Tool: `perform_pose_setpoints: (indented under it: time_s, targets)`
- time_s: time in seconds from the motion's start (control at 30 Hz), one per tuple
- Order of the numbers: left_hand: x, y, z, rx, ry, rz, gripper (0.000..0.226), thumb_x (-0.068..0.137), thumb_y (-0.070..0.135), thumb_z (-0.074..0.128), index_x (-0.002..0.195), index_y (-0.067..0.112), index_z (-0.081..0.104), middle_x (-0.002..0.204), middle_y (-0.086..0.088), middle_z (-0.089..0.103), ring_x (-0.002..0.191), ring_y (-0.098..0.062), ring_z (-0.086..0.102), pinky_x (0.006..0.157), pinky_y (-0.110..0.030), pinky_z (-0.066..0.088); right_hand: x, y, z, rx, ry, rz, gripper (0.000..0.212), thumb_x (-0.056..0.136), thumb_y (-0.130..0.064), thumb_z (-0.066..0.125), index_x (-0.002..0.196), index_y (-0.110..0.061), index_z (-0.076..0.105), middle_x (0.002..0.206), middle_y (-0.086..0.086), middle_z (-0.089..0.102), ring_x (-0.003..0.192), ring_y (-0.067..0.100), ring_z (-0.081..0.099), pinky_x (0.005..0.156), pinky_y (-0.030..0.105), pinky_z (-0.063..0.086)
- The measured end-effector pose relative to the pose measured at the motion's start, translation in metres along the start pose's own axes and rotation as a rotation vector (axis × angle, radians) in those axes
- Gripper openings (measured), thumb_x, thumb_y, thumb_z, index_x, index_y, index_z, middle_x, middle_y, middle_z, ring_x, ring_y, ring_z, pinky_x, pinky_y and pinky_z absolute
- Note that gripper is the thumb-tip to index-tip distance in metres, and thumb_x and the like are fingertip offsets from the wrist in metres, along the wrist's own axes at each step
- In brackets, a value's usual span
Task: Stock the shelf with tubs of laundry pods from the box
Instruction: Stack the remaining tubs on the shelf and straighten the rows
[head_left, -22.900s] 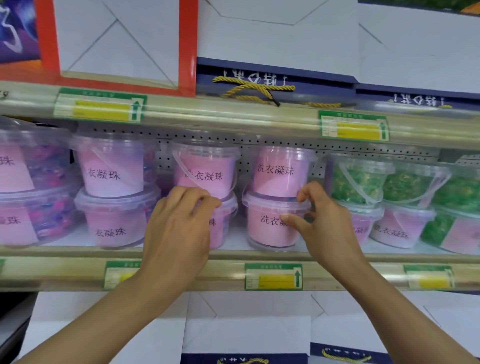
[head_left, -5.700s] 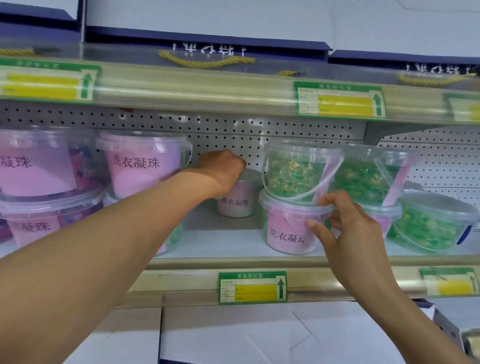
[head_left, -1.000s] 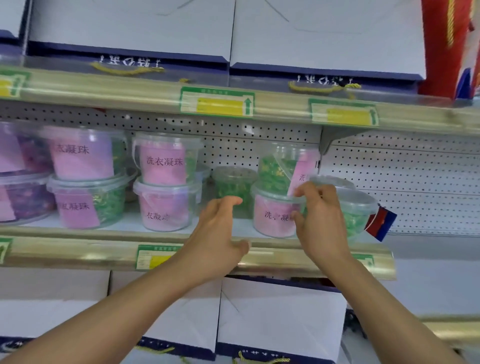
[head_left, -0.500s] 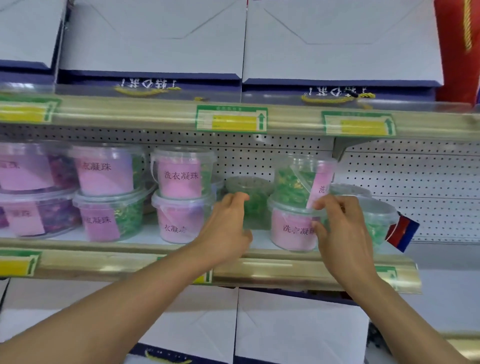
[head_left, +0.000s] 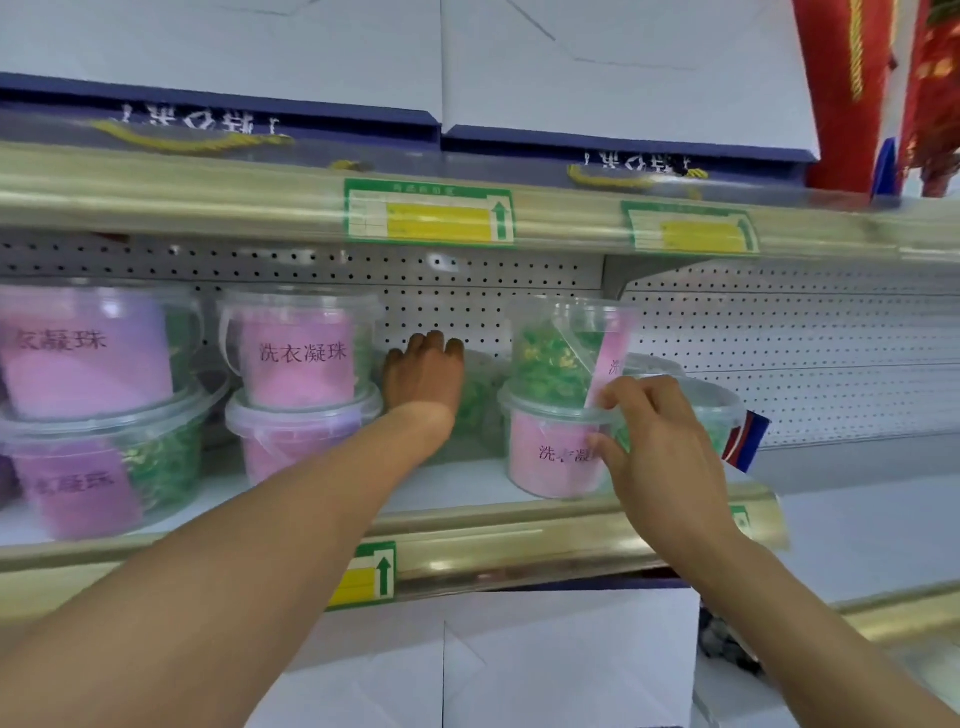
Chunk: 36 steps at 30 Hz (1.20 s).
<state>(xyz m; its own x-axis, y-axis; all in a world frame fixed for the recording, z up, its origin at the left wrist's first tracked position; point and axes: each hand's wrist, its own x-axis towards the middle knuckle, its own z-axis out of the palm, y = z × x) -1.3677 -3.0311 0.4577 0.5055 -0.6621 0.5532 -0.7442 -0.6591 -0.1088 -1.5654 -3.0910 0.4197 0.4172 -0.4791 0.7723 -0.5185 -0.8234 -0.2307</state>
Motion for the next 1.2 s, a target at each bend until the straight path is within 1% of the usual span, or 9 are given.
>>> perform_pose_setpoints:
  time_s: [0.17, 0.27, 0.43, 0.53, 0.67, 0.77, 0.87, 1.0, 1.2]
  targets:
    - [0.002, 0.002, -0.004, -0.157, 0.000, 0.096, 0.038, 0.088, 0.000, 0.052, 0.125, 0.008, 0.054, 0.125, -0.013, 0.053, 0.116, -0.029, 0.048, 0.091, -0.036, 0.043, 0.005, -0.004, 0.006, -0.065, 0.029, -0.027, 0.029, 0.075, -0.013, 0.074, 0.098, -0.012, 0.057, 0.098, 0.011, 0.052, 0.081, 0.031, 0.053, 0.063, 0.034, 0.044]
    - [0.001, 0.000, -0.010, -0.364, -0.040, 0.032, 0.052, 0.079, -0.009, 0.061, 0.126, 0.012, 0.052, 0.126, -0.010, 0.053, 0.113, -0.027, 0.054, 0.094, -0.039, 0.047, 0.006, -0.002, 0.008, -0.057, 0.052, -0.045, 0.029, 0.072, -0.011, 0.075, 0.095, -0.010, 0.059, 0.094, 0.012, 0.051, 0.079, 0.031, 0.051, 0.061, 0.032, 0.041]
    - [-0.003, -0.006, -0.018, -0.060, -0.099, -0.024, 0.052, 0.083, -0.011, 0.045, 0.132, 0.004, 0.038, 0.122, -0.017, 0.049, 0.111, -0.033, 0.053, 0.080, -0.040, 0.046, 0.007, 0.004, 0.009, -0.005, 0.075, -0.097, 0.030, 0.068, -0.007, 0.077, 0.092, -0.008, 0.059, 0.089, 0.012, 0.049, 0.074, 0.032, 0.051, 0.058, 0.031, 0.042]
    - [0.000, 0.000, -0.020, 0.138, -0.074, 0.063, 0.041, 0.087, -0.009, 0.041, 0.125, 0.003, 0.046, 0.117, -0.016, 0.054, 0.107, -0.032, 0.055, 0.072, -0.035, 0.040, 0.009, 0.010, 0.010, 0.027, 0.091, -0.151, 0.033, 0.063, -0.007, 0.081, 0.089, -0.009, 0.060, 0.084, 0.010, 0.049, 0.074, 0.031, 0.051, 0.058, 0.032, 0.044]
    - [0.009, 0.003, -0.024, -0.155, -0.114, 0.032, 0.027, 0.086, -0.003, 0.052, 0.110, 0.008, 0.060, 0.114, -0.013, 0.060, 0.103, -0.027, 0.057, 0.078, -0.031, 0.044, 0.014, 0.021, 0.010, 0.053, 0.108, -0.247, 0.037, 0.059, -0.011, 0.085, 0.087, -0.010, 0.061, 0.084, 0.009, 0.052, 0.076, 0.030, 0.053, 0.063, 0.032, 0.042]
    - [0.011, -0.002, -0.024, -0.364, -0.105, -0.040, 0.034, 0.082, -0.004, 0.060, 0.111, 0.014, 0.062, 0.116, -0.008, 0.061, 0.104, -0.023, 0.058, 0.087, -0.030, 0.048, 0.016, 0.026, 0.010, 0.118, 0.125, -0.300, 0.036, 0.057, -0.010, 0.085, 0.085, -0.008, 0.063, 0.083, 0.010, 0.052, 0.077, 0.031, 0.054, 0.064, 0.032, 0.044]
    - [0.008, -0.011, -0.024, -0.137, -0.196, -0.040, 0.045, 0.078, -0.014, 0.049, 0.114, 0.013, 0.055, 0.117, -0.012, 0.055, 0.103, -0.029, 0.055, 0.079, -0.034, 0.048, 0.018, 0.029, 0.011, 0.178, 0.119, -0.328, 0.036, 0.057, -0.008, 0.085, 0.085, -0.008, 0.063, 0.085, 0.009, 0.052, 0.080, 0.031, 0.053, 0.066, 0.036, 0.047]
    - [0.007, -0.009, -0.023, 0.078, -0.162, 0.010, 0.026, 0.078, -0.010, 0.044, 0.097, 0.008, 0.047, 0.103, -0.017, 0.055, 0.088, -0.030, 0.055, 0.066, -0.034, 0.041, 0.017, 0.032, 0.011, 0.204, 0.114, -0.341, 0.037, 0.057, -0.011, 0.086, 0.085, -0.008, 0.062, 0.085, 0.009, 0.052, 0.081, 0.031, 0.053, 0.065, 0.037, 0.049]
    - [0.017, -0.005, -0.017, -0.222, -0.091, -0.014, 0.020, 0.079, 0.011, 0.067, 0.100, 0.015, 0.067, 0.106, -0.007, 0.064, 0.094, -0.024, 0.059, 0.075, -0.026, 0.044, 0.017, 0.033, 0.016, 0.216, 0.121, -0.327, 0.035, 0.059, -0.010, 0.083, 0.086, -0.007, 0.062, 0.087, 0.011, 0.051, 0.082, 0.032, 0.052, 0.066, 0.037, 0.047]
